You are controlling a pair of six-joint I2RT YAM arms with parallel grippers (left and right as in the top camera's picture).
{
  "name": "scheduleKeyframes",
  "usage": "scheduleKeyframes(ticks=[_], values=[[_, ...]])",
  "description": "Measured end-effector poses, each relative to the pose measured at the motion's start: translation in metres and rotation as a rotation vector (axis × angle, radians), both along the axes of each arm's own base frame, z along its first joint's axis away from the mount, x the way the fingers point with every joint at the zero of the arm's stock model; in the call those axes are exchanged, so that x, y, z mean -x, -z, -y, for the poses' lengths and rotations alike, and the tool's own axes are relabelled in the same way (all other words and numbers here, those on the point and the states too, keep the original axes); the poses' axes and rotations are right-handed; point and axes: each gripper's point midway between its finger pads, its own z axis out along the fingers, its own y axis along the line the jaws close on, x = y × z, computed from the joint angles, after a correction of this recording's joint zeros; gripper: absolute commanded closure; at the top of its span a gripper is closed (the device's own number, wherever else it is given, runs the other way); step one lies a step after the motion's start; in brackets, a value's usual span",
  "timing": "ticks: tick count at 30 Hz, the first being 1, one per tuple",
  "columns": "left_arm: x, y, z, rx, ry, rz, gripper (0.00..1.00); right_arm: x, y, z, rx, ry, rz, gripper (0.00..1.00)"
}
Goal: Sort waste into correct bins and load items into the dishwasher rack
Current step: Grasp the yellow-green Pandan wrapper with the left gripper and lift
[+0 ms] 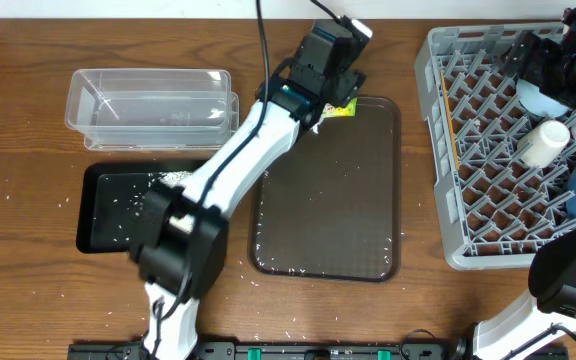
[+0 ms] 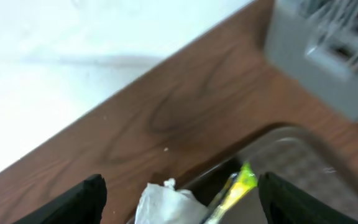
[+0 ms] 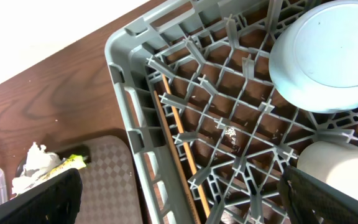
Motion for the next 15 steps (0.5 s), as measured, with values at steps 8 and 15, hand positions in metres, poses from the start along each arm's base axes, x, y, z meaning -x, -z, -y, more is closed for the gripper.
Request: scheduleKeyframes(ticks=[8,15], values=[[-0.016,0.101,-0.016,-0.109,-0.010,-0.126,0.20,0.000,0.000,0.000,0.000,0.000,0.000,0.01],[-0.012,0.126,-0.019,-0.148,0.001,-0.171,0.41,0.000,0.000,0.000,0.000,0.000,0.000,0.01]])
